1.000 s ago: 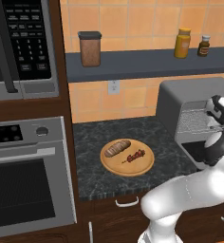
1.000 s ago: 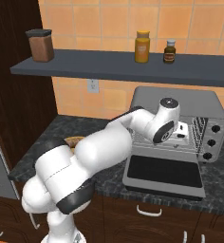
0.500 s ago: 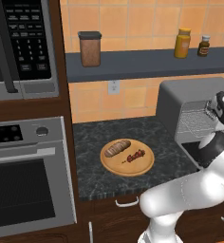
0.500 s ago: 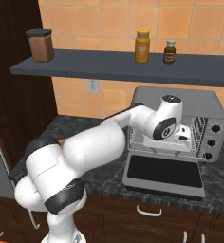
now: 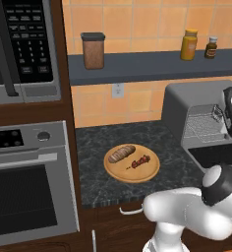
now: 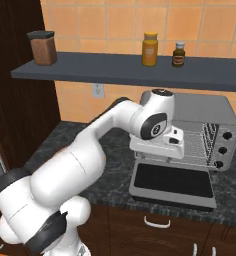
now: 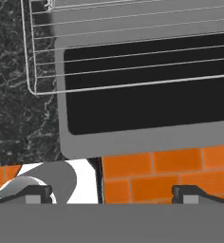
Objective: Pick up the kebab skewer and baguette bread, and place them inside the toaster oven. Close the toaster oven door and start by setting the timer.
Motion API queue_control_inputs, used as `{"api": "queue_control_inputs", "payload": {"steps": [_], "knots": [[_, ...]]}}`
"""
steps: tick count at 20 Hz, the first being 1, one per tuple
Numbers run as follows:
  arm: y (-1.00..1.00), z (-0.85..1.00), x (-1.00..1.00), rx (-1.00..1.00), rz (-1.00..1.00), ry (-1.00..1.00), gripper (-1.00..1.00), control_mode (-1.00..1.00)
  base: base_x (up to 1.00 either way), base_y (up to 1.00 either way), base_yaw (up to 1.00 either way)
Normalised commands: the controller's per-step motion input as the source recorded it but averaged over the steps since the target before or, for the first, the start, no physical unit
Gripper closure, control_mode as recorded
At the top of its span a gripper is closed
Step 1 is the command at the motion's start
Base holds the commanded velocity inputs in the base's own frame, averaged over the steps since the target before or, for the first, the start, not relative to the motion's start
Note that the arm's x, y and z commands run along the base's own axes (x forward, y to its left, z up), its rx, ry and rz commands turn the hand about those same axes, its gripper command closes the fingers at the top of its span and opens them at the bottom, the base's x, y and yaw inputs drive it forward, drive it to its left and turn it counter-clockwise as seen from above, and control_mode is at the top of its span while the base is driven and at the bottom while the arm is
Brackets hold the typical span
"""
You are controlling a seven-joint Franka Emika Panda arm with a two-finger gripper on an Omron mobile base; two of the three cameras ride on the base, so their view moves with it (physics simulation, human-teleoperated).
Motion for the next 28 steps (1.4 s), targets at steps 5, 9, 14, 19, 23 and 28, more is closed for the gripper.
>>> {"api": "queue_control_inputs", "payload": {"steps": [5, 9, 14, 19, 23, 28], "knots": [[1.00, 0.12, -0.36, 0.00, -0.13, 0.01, -1.00, -1.00, 0.00, 0.00, 0.00], [1.00, 0.20, 0.02, 0.00, -0.19, 0.04, -1.00, -1.00, 0.00, 0.00, 0.00], [1.00, 0.19, 0.19, -0.01, -0.18, 0.04, -1.00, -1.00, 0.00, 0.00, 0.00], [0.95, 0.03, 0.27, -0.02, -0.15, 0.04, -1.00, -1.00, 0.00, 0.00, 0.00], [0.78, 0.01, 0.47, -0.01, -0.13, 0.05, -1.00, -1.00, 0.00, 0.00, 0.00], [0.79, 0.00, 0.62, 0.00, -0.17, 0.00, -1.00, -1.00, 0.00, 0.00, 0.00]]}}
